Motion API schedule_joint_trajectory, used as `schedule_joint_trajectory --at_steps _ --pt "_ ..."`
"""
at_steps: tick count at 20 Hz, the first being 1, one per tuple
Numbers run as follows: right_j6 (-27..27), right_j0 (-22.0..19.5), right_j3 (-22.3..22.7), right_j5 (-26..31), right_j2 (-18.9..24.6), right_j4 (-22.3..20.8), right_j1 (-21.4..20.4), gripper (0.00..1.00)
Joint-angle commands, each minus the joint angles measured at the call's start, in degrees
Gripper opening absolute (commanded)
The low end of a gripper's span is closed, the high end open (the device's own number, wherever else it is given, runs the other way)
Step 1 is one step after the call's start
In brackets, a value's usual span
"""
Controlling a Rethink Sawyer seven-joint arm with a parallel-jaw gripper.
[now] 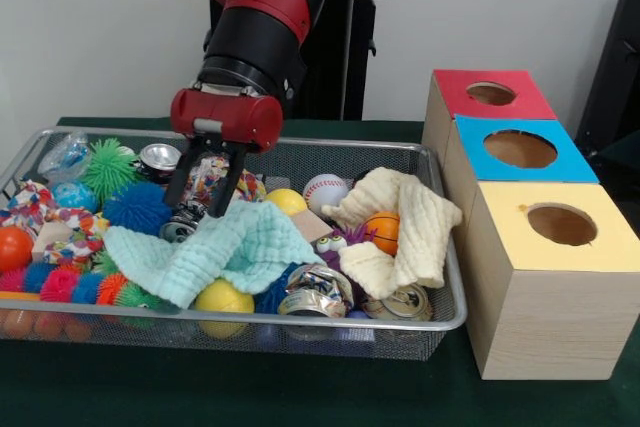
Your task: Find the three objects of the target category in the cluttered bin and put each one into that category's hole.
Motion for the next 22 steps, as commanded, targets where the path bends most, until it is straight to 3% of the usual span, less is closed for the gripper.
schedule_joint_trajectory --at_steps 1,9,13,15,18,22 --pt "3.2 -0.4 3.0 -4.6 2.6 3.7 1.8 1.0" --pt "3.7 -1.2 2.6 -3.7 3.7 2.6 1.4 1.0" --pt "7.6 -3.9 2.6 0.2 8.7 0.3 -0.8 1.0" --pt "9.9 -6.2 2.6 4.0 13.1 -2.4 -3.1 1.0" --pt "12.3 -11.6 3.2 11.3 23.3 -9.8 -9.0 1.0" --pt "10.5 -12.5 4.9 15.2 26.9 -8.5 -11.3 1.0"
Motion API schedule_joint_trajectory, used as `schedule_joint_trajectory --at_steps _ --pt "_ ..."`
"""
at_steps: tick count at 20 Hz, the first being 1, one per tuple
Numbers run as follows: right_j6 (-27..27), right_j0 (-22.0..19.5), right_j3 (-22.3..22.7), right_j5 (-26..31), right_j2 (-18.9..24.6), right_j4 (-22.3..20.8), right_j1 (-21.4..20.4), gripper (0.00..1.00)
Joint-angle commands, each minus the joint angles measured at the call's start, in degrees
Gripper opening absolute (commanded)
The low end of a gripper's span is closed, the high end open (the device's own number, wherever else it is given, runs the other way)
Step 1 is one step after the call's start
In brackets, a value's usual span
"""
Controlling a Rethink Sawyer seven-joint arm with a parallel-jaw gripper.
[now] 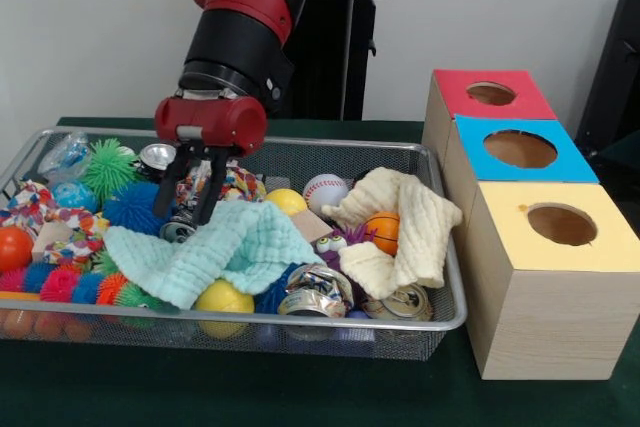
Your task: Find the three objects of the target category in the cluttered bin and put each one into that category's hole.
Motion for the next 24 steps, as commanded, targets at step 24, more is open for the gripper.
schedule_joint_trajectory --at_steps 24 --pt "5.8 -9.3 7.5 12.0 23.5 -3.9 -4.5 1.0"
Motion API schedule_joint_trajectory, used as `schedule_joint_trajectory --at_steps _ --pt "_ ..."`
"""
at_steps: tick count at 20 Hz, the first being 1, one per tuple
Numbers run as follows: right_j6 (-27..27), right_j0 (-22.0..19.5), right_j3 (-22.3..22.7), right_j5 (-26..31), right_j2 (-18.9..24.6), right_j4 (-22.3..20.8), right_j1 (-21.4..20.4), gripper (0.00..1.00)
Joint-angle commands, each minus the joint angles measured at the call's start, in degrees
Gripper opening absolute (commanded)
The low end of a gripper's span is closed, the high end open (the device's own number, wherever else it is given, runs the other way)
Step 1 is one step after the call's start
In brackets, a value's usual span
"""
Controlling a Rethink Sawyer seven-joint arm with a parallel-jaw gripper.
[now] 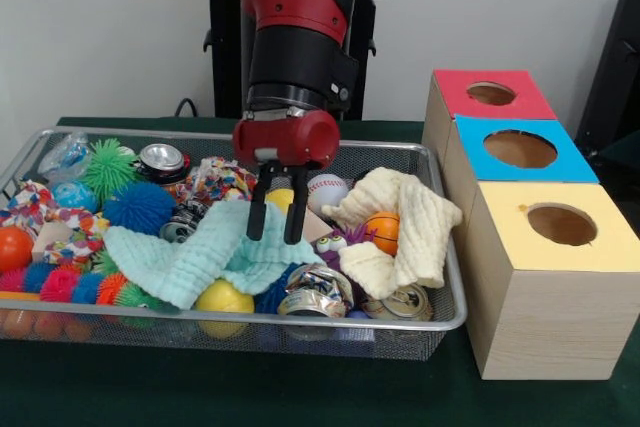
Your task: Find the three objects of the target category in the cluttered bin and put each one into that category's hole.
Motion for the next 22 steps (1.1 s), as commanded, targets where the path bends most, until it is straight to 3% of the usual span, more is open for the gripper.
schedule_joint_trajectory --at_steps 1,7,13,22 --pt "5.4 -3.2 2.7 3.1 7.6 -2.6 2.6 1.0" --pt "2.0 -2.9 1.2 4.3 6.8 -3.6 6.0 1.0" --pt "-2.3 -1.5 -2.8 11.9 1.6 -1.0 13.6 1.0" --pt "-5.8 -1.5 -9.1 13.7 -1.5 -4.3 18.6 1.0"
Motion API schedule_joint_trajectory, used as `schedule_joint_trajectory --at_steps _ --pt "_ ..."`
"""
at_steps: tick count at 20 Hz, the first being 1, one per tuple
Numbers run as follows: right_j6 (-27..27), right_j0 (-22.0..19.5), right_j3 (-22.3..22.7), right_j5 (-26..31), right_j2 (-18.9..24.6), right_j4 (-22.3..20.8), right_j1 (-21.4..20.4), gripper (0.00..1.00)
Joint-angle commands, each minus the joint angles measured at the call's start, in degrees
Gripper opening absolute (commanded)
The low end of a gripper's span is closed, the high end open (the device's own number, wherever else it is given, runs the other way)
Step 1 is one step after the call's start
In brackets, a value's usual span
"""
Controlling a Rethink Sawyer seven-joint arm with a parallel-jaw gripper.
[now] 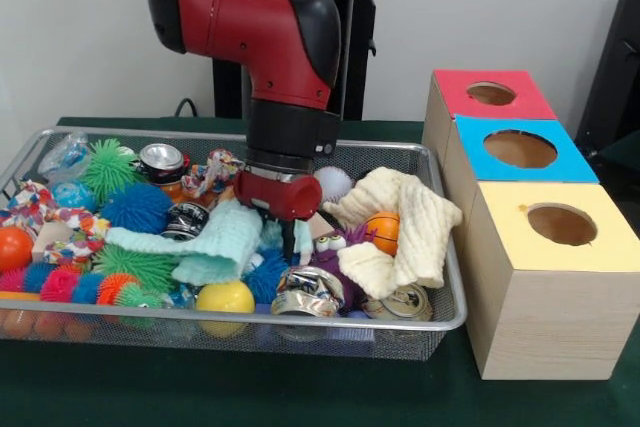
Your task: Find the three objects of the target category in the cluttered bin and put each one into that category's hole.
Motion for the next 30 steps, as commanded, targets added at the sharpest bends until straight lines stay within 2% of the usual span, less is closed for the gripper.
schedule_joint_trajectory --at_steps 1,7,13,15,16,18,22,30 --pt "-5.9 -0.4 -7.1 10.2 -1.2 -3.4 7.4 1.0" --pt "-6.8 0.0 -7.9 14.2 -3.0 -4.6 7.7 1.0" --pt "-8.3 0.0 -6.5 22.3 -4.1 -6.6 4.8 1.0" --pt "-8.3 1.9 -5.9 23.8 -7.2 -7.0 3.3 1.0" --pt "-7.8 5.3 -6.1 23.7 -11.8 -6.9 2.9 1.0" --pt "-7.5 8.7 -6.6 24.5 -17.1 -7.7 2.2 1.0" --pt "-11.0 8.0 -7.1 33.2 -16.8 -10.4 -1.1 1.0" --pt "-8.5 9.4 -6.6 37.0 -16.7 -14.2 -3.4 1.0"
